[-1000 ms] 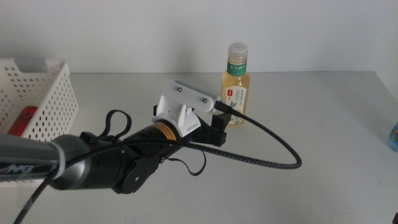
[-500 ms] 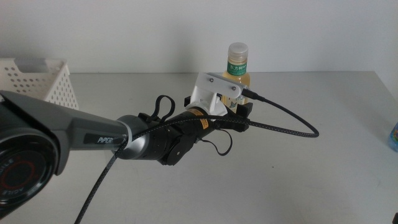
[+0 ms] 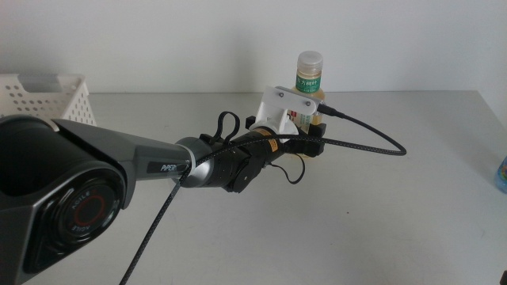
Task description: Use arms to grab the bottles and put them into the dustbin to the left of the table.
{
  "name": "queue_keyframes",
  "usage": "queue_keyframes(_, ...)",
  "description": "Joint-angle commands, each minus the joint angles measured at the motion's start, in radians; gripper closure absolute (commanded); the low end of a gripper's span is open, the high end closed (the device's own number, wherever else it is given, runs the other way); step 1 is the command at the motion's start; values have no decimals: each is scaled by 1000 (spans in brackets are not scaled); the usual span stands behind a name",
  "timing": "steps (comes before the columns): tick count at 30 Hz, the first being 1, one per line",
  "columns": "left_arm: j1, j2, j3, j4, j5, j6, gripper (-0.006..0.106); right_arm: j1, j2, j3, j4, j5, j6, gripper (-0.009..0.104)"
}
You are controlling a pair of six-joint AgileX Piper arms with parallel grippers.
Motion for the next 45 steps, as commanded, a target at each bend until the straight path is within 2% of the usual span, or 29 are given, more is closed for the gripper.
queue_keyframes(1, 10, -52, -56, -8, -76, -15, 8, -5, -21, -10, -13, -69, -9, 24)
queue_keyframes(4, 21, -35, -83, -6, -81, -46, 13, -5, -21, -10, -13, -69, -9, 24)
queue_keyframes(6, 27, -32, -86, -6, -82, -73, 22, -5, -21, -10, -13, -69, -9, 24)
queue_keyframes(9, 30, -43, -86, 58, -74, -123, 44, -5, -21, -10, -13, -69, -9, 24)
queue_keyframes(13, 34, -120, -85, 221, 51, -182, 77, -5, -21, -10, -13, -69, -9, 24)
queue_keyframes(16, 42, -205, -85, 228, 203, -210, 94, -5, -21, -10, -13, -69, -9, 24)
queue_keyframes(18, 51, -273, -85, 218, 294, -219, 100, -5, -21, -10, -13, -69, -9, 24)
queue_keyframes(25, 110, -522, -86, 217, 655, -197, 102, -5, -21, -10, -13, -69, -9, 24)
queue_keyframes(28, 188, -624, -106, 140, 852, -91, 102, -5, -21, -10, -13, -69, -9, 24)
queue_keyframes(30, 270, -676, -140, 24, 1001, 54, 102, -5, -21, -10, -13, -69, -9, 24)
queue_keyframes(33, 415, -717, -208, -243, 1226, 352, 102, -5, -21, -10, -13, -69, -9, 24)
queue_keyframes(36, 580, -723, -293, -412, 1435, 562, 102, -5, -21, -10, -13, -69, -9, 24)
queue_keyframes(38, 662, -721, -340, -434, 1543, 597, 102, -5, -21, -10, -13, -69, -9, 24)
queue_keyframes(45, 878, -709, -400, -335, 1698, 597, 102, -5, -21, -10, -13, -69, -9, 24)
